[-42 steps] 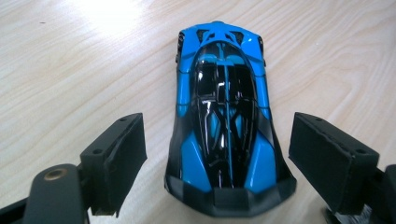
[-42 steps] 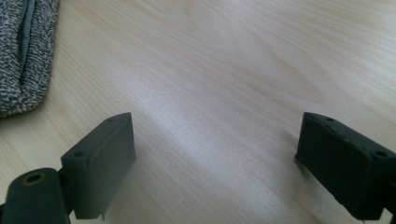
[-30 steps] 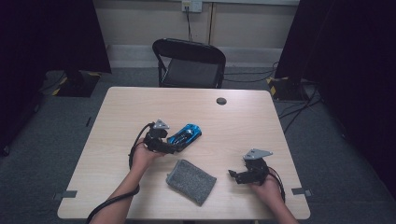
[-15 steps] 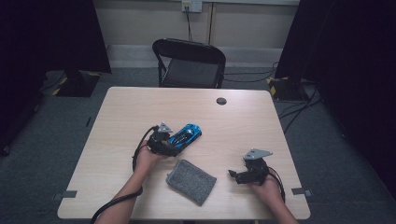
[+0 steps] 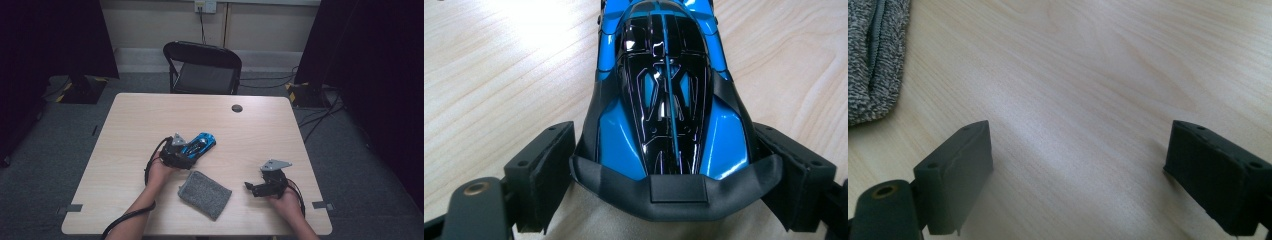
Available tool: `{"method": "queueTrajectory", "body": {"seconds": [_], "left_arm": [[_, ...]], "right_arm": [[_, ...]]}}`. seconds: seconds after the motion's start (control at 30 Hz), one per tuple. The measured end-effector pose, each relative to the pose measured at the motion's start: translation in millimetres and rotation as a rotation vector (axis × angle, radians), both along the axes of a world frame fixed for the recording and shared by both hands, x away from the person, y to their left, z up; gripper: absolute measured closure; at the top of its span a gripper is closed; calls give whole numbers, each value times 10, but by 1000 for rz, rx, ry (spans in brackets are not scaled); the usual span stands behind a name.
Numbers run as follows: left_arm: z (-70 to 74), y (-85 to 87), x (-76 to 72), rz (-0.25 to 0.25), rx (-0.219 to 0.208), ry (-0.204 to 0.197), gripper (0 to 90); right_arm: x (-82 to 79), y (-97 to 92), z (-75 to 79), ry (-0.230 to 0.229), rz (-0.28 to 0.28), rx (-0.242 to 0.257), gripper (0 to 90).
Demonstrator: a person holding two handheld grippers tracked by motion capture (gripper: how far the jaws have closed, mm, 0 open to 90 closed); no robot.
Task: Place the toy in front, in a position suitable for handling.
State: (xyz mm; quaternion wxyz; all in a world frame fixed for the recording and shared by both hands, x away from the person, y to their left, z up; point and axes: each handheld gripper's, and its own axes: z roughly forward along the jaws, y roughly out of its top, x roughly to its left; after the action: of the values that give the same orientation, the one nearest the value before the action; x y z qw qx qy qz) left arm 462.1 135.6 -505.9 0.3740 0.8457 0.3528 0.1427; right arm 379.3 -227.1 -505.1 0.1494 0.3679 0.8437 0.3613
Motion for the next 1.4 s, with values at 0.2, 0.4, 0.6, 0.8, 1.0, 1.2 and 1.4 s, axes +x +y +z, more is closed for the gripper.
{"method": "queueTrajectory", "body": {"seconds": [0.2, 0.4, 0.6, 0.8, 1.0, 1.2, 1.4], "left_arm": [[2, -14, -9, -11, -8, -9, 237], [2, -14, -13, -8, -8, -9, 239], [2, -14, -14, -8, -8, -9, 240], [2, -13, -17, -8, -10, -9, 241], [2, -11, -21, -6, -9, -10, 242], [2, -11, -21, -6, -9, -9, 241], [2, -10, -20, -7, -9, -9, 242]], "right_arm": [[0, 0, 1, 0, -3, 1, 108], [0, 0, 0, -1, -3, 1, 108], [0, 1, 0, 0, -3, 1, 108], [0, 0, 0, -1, -3, 1, 108], [-12, -1, 2, 2, -9, 1, 110], [-61, 52, 97, 50, 26, 12, 229], [-183, 236, 240, 49, 118, 40, 285]]}}
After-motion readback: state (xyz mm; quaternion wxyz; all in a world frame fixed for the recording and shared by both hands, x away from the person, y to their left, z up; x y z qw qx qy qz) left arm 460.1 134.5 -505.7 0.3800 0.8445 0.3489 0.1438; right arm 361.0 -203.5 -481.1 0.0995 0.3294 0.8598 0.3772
